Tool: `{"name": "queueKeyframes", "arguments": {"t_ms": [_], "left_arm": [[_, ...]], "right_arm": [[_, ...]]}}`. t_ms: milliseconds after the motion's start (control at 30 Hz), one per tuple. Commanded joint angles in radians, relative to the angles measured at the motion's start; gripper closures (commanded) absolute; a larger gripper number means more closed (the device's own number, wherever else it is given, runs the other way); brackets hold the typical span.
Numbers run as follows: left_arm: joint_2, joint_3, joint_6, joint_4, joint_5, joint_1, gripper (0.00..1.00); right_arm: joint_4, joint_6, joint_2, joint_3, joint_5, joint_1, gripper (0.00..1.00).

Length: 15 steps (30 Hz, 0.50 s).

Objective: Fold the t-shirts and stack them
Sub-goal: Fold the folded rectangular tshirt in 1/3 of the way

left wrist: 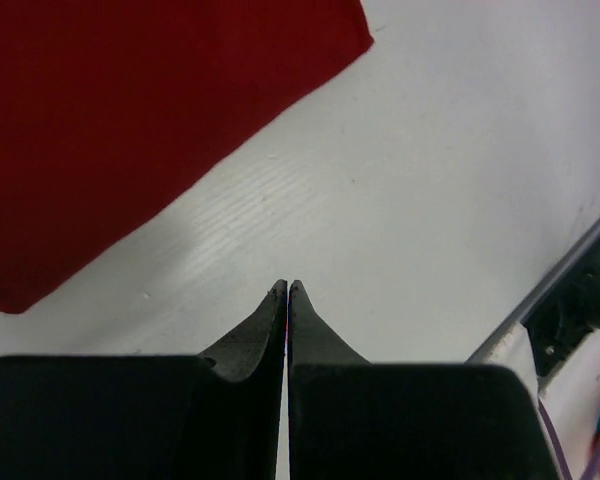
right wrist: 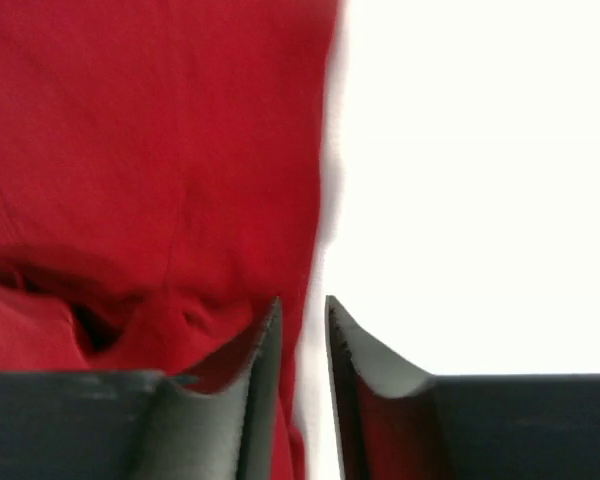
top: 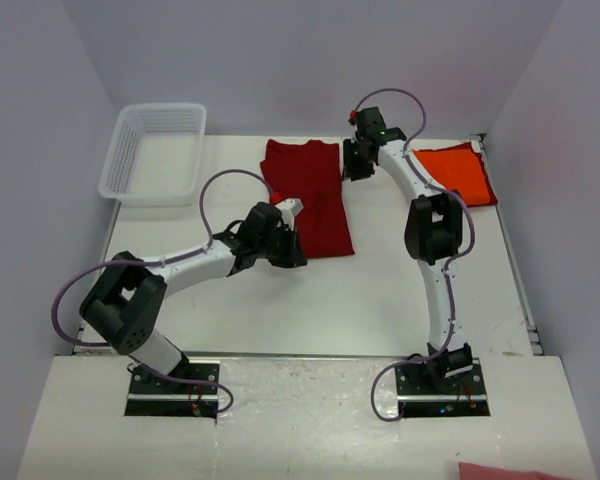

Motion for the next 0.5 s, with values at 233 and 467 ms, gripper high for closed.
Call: {"name": "queueKeyframes", "arguments": {"t_ms": [233, 467], "left_arm": [[0.175, 0.254, 0.111, -0.113, -0.205, 0.028, 1.0], [0.221, 0.271, 0.101, -0.111, -0.139, 0.131, 1.0]], "right_arm": [[0.168, -0.005, -0.502, -0.596, -0.025, 0.078, 0.43], [0.267, 0.082, -0.568, -0.829, -0.145, 0.08, 1.0]]}}
